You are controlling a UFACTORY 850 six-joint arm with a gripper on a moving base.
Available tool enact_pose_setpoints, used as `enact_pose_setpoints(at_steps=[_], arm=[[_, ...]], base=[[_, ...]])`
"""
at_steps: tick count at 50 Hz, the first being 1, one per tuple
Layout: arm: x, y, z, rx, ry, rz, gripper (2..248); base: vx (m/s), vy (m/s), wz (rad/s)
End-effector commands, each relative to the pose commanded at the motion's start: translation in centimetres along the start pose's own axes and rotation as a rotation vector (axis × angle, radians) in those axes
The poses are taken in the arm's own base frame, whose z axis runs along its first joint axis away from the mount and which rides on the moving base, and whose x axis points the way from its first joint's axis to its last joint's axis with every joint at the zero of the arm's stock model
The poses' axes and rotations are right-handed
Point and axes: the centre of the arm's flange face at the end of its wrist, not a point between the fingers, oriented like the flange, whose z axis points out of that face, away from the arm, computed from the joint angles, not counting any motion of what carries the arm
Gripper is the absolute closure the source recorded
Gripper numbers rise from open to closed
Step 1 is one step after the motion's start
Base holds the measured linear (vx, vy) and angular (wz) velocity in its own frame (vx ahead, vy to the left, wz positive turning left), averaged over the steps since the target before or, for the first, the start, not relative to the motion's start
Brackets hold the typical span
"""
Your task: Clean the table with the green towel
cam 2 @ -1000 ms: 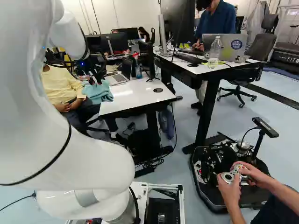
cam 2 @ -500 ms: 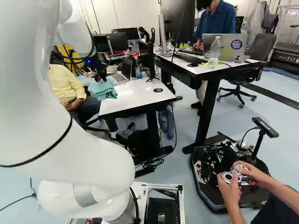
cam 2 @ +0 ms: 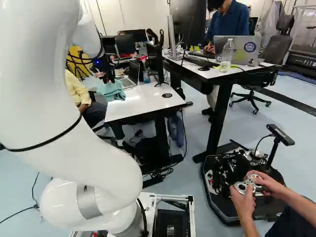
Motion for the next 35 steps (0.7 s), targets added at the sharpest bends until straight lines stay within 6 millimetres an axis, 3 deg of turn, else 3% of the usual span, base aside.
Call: enact_pose_setpoints(at_steps=[15,35], arm=[[1.0,0.4,2.6,-0.006,-0.002,0.006,199],[0.6,0.3,4.9,-0.006,0.025,0.004,199]], base=[[0.000,0.000,0.000],[0.000,0.000,0.000]])
